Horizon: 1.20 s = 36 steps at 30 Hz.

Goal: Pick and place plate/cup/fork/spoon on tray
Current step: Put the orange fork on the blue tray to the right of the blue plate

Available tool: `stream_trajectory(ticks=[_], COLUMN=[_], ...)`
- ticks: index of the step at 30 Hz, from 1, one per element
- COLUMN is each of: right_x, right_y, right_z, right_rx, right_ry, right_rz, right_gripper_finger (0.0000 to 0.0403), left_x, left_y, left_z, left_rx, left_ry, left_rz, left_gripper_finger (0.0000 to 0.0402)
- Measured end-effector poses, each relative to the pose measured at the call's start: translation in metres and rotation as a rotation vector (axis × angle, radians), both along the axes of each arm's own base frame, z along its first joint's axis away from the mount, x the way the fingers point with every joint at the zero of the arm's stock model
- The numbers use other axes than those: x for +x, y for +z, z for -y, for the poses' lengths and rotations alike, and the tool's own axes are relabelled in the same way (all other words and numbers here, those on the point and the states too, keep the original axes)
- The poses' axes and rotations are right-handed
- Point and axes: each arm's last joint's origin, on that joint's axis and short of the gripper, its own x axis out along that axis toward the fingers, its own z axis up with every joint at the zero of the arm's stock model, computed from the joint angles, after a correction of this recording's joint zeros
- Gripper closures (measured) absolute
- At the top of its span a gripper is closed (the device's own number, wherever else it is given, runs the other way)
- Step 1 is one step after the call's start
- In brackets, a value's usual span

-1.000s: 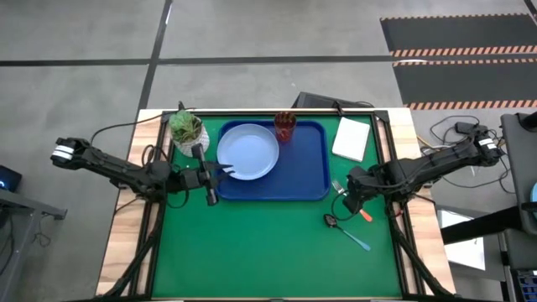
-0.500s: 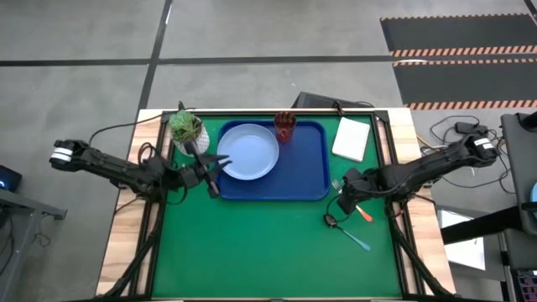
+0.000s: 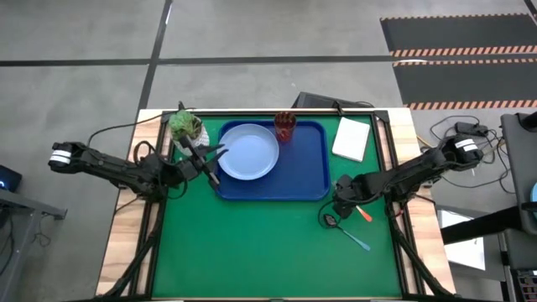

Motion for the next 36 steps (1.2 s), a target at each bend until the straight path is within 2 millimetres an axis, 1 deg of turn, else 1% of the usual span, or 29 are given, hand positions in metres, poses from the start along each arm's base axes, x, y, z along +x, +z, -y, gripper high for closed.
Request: stream_trajectory(ticks=[5, 8, 12, 16, 19, 22, 26, 31, 36], right_x=[0.002, 0.002, 0.002, 0.0, 0.002, 0.001, 0.01, 0.026, 0.049], right_y=[-0.005, -0.004, -0.001, 0.006, 0.022, 0.039, 0.066, 0.095, 0.119], right_z=[-0.001, -0.001, -0.001, -0.001, -0.002, 0.0, -0.001, 0.002, 0.006], right_rx=[-0.003, 0.008, 0.019, 0.048, 0.08, 0.078, 0.099, 0.0, -0.061], right_ry=[-0.011, -0.035, -0.075, -0.086, -0.122, -0.21, -0.303, -0.38, -0.415], right_rz=[-0.018, -0.003, 0.024, 0.029, 0.05, 0.064, 0.167, 0.33, 0.421], right_gripper_finger=[0.0294, 0.0326, 0.0382, 0.0389, 0.039, 0.039, 0.039, 0.039, 0.039], left_x=[0.002, 0.002, 0.002, 0.002, 0.002, 0.001, 0.001, 0.002, 0.002], left_y=[-0.013, -0.014, -0.014, -0.015, -0.016, -0.016, -0.016, -0.016, -0.018], left_z=[0.0, 0.0, 0.0, 0.0, 0.0, 0.0, 0.0, 0.0, 0.0], left_rx=[0.002, 0.002, 0.001, 0.0, -0.001, -0.001, -0.001, -0.001, 0.005], left_ry=[0.006, 0.006, 0.005, 0.01, 0.011, 0.012, 0.012, 0.013, 0.014], left_rz=[-0.055, -0.057, -0.056, -0.062, -0.063, -0.065, -0.066, -0.067, -0.077], left_gripper_finger=[0.0357, 0.0357, 0.0357, 0.0357, 0.0357, 0.0357, 0.0357, 0.0357, 0.0357])
